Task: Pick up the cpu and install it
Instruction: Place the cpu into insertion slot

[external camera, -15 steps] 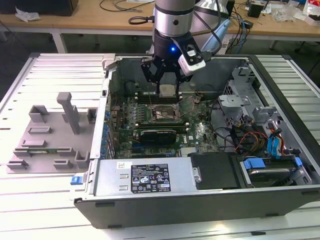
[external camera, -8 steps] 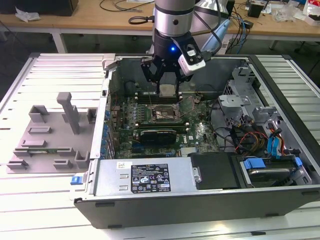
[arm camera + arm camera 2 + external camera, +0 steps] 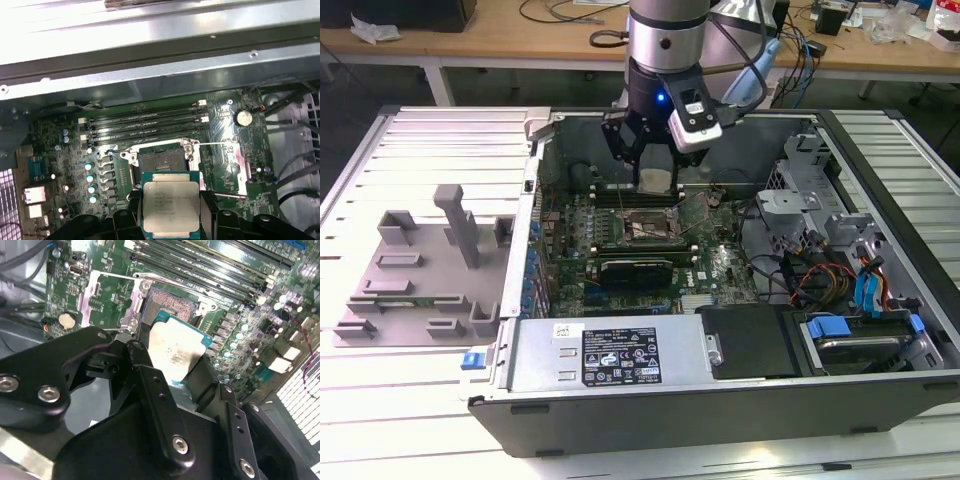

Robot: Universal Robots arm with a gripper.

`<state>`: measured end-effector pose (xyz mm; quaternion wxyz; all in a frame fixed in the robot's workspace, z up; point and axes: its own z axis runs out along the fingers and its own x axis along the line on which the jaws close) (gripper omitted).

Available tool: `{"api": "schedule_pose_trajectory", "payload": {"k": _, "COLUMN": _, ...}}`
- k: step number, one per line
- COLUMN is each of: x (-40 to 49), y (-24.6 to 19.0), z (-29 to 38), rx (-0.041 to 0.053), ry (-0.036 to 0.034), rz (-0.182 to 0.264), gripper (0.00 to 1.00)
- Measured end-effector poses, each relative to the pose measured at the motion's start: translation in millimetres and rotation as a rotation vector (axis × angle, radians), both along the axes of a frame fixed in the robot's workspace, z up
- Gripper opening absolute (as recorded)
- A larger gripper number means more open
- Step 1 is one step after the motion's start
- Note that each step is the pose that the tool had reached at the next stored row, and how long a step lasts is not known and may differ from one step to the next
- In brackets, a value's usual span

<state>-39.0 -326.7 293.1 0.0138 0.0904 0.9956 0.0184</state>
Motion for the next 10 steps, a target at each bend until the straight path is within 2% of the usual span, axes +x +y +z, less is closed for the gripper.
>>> {"api": "schedule_pose_trajectory", "payload": {"k": 3, "x": 0.0, "y": 0.0, "z": 0.0, "rx": 0.0000, "ry": 0.0000, "rz": -0.062, "gripper": 0.55}}
{"api": "schedule_pose_trajectory", "payload": {"k": 4, "x": 0.0, "y": 0.0, "z": 0.0, "rx": 0.0000, "ry": 0.0000, "rz": -0.095, "gripper": 0.55}}
{"api": "schedule_pose_trajectory", "payload": {"k": 9, "x": 0.0, "y": 0.0, "z": 0.0, "rx": 0.0000, "ry": 0.0000, "rz": -0.168, "gripper": 0.55}}
{"api": "schedule_pose_trajectory", "payload": {"k": 10, "x": 0.0, "y": 0.0, "z": 0.0, "rx": 0.0000, "ry": 0.0000, "rz": -0.208, "gripper": 0.55}}
